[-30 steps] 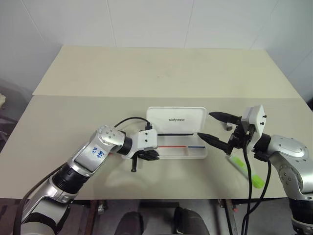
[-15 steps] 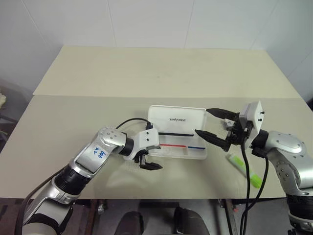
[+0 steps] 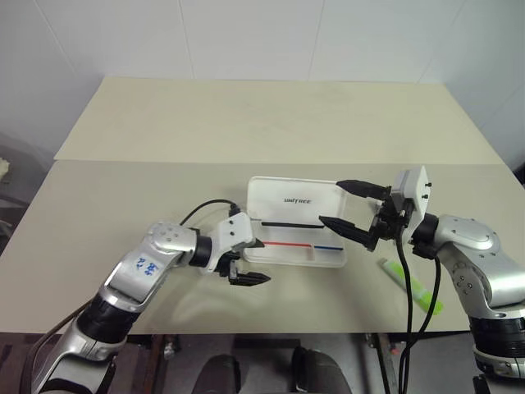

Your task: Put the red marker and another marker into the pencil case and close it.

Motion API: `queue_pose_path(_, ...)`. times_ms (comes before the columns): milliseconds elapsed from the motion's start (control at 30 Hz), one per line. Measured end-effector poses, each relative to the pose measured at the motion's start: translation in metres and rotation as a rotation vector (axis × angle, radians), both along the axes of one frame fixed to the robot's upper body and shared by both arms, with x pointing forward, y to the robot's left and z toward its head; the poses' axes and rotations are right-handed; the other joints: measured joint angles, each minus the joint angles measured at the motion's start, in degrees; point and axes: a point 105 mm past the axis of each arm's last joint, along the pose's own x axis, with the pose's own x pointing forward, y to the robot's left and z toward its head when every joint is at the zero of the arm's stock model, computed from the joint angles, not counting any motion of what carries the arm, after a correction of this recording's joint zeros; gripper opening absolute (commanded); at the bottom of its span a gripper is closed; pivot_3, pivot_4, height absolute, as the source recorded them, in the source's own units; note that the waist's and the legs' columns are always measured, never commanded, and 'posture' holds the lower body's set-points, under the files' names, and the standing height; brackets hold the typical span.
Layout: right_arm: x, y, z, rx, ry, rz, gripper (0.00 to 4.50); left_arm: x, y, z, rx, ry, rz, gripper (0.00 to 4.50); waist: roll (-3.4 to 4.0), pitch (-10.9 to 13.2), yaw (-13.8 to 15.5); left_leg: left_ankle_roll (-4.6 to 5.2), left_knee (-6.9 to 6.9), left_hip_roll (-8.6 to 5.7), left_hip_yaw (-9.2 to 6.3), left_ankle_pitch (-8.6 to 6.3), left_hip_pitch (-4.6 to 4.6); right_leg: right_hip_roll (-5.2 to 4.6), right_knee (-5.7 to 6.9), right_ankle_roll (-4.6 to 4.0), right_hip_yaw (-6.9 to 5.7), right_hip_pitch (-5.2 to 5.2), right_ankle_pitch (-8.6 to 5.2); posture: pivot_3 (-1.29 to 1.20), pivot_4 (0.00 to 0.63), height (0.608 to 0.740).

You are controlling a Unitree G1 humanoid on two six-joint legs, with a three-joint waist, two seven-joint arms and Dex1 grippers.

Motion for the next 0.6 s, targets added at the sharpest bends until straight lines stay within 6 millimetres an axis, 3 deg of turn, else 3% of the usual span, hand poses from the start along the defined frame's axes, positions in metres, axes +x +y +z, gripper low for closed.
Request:
queue_pose_path(233,-0.007,0.015,0.002,-0.020,0.019,0.174,4.50,-0.002,0.044,0.016,-0.108,-0.083,0.205,4.01,0.01,0.01,-0.05,0.00,-0.01,0.02,-0.01,0.00,-0.01,-0.01,-0.01,0.00,-0.01,-0.01,0.00,0.00,0.150,0.740)
queue_pose_path(400,-0.017,0.028,-0.001,-0.069,0.047,0.356,4.50,-0.015,0.072,0.035,-0.179,-0.146,0.324,4.01,0.01,0.01,0.04,-0.01,-0.02,0.02,-0.06,-0.01,-0.01,-0.03,0.00,0.00,-0.02,0.01,0.00,0.00,0.150,0.740)
queue_pose_path(600,-0.015,0.030,-0.001,-0.122,0.033,0.471,4.50,-0.027,0.098,0.036,-0.186,-0.159,0.455,4.01,0.00,0.00,-0.10,-0.02,-0.01,0.01,-0.05,-0.02,0.02,-0.03,0.00,0.00,-0.02,0.03,0.00,0.00,0.150,0.740)
